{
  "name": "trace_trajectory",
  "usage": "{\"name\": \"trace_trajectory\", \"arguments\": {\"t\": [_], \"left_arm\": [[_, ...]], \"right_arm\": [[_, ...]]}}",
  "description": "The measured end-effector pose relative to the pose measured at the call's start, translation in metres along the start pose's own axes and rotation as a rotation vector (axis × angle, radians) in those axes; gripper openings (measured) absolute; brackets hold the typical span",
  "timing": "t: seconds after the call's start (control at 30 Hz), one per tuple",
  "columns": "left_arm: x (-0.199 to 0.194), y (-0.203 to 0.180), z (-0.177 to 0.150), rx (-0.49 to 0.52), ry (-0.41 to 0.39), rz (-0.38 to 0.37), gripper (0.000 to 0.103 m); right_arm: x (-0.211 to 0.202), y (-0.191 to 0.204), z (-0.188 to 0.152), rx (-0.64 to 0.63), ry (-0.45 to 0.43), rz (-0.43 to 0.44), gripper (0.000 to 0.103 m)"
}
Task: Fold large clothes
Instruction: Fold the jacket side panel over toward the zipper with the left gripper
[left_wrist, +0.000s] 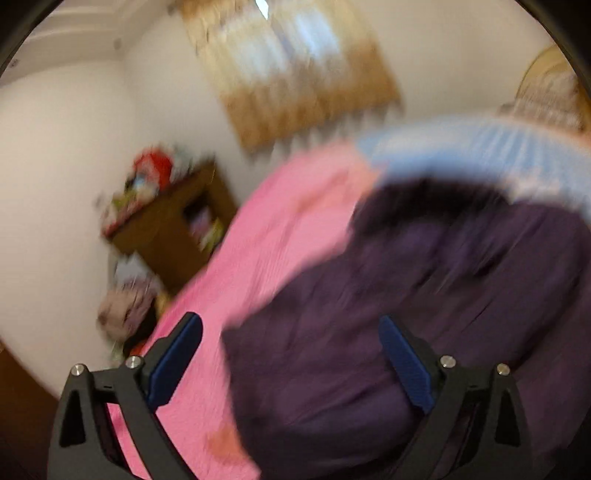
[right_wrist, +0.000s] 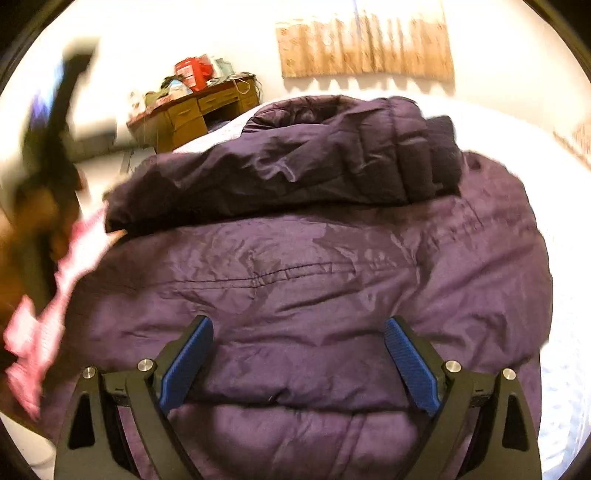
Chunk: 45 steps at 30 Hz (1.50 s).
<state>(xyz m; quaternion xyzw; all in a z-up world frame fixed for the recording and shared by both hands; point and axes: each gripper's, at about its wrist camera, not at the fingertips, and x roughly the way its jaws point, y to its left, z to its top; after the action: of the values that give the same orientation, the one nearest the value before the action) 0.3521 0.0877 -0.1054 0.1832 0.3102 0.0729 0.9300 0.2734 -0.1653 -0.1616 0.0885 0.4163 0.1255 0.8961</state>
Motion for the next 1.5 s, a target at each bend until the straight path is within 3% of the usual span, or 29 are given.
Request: {"name": "trace_trajectory", "arguments": {"t": [0.07,0.17,0.23,0.33,0.43,0.47,0.57,0.67,0.8,1.0,1.07,1.23,1.37,1.5], "left_arm": [[0.02,0.008,-0.019,-0.039,0.075,-0.027,0.099],[0.023,0.007,-0.038,-0.104,0.076,-0.054,0.099],[0.017,-0.003,-0.034,-0.08,0.067,-0.039,0.099],[0.016,-0.012,-0.031,-0.067,0.054,-0.027,0.099],[0.015,-0.002,-0.033,-0.131,0.07,-0.028,0.103],[0.021,0.001,-0.038,-0.151,0.086,-0.036,0.103],[0.033,0.015,-0.046,-0.231,0.143,-0.105,0.103],[0.038,0.011,-0.047,-0.238,0.165,-0.113,0.103],[0.043,0.014,-0.046,-0.285,0.194,-0.152,0.103],[-0.008,0.012,-0.032,-0.267,-0.04,-0.06,0.103],[0.005,0.01,-0.026,-0.259,0.004,-0.024,0.103],[0.053,0.003,-0.04,-0.266,0.188,-0.051,0.103],[0.062,-0.001,-0.043,-0.256,0.229,-0.07,0.103],[0.055,0.016,-0.041,-0.317,0.236,-0.125,0.103]], "right_arm": [[-0.027,0.005,0.023,0.021,-0.058,0.051,0.094],[-0.058,0.019,0.076,-0.02,-0.159,0.052,0.094],[-0.05,0.024,0.111,-0.062,-0.185,0.025,0.094],[-0.004,0.02,0.137,-0.102,-0.158,-0.042,0.094],[0.049,-0.004,0.129,-0.093,-0.021,-0.157,0.086],[0.058,-0.015,0.122,-0.066,0.007,-0.17,0.081],[0.075,-0.04,0.088,-0.046,0.083,-0.183,0.08],[0.08,-0.041,0.064,-0.16,0.03,-0.207,0.08],[0.082,-0.046,0.066,-0.134,0.016,-0.196,0.081],[0.082,-0.04,0.065,-0.162,0.027,-0.241,0.089],[0.088,-0.043,0.07,-0.153,0.053,-0.246,0.094],[0.093,-0.045,0.069,-0.149,0.051,-0.244,0.097],[0.094,-0.046,0.069,-0.151,0.047,-0.248,0.097],[0.082,-0.046,0.067,-0.164,0.066,-0.242,0.097]]}}
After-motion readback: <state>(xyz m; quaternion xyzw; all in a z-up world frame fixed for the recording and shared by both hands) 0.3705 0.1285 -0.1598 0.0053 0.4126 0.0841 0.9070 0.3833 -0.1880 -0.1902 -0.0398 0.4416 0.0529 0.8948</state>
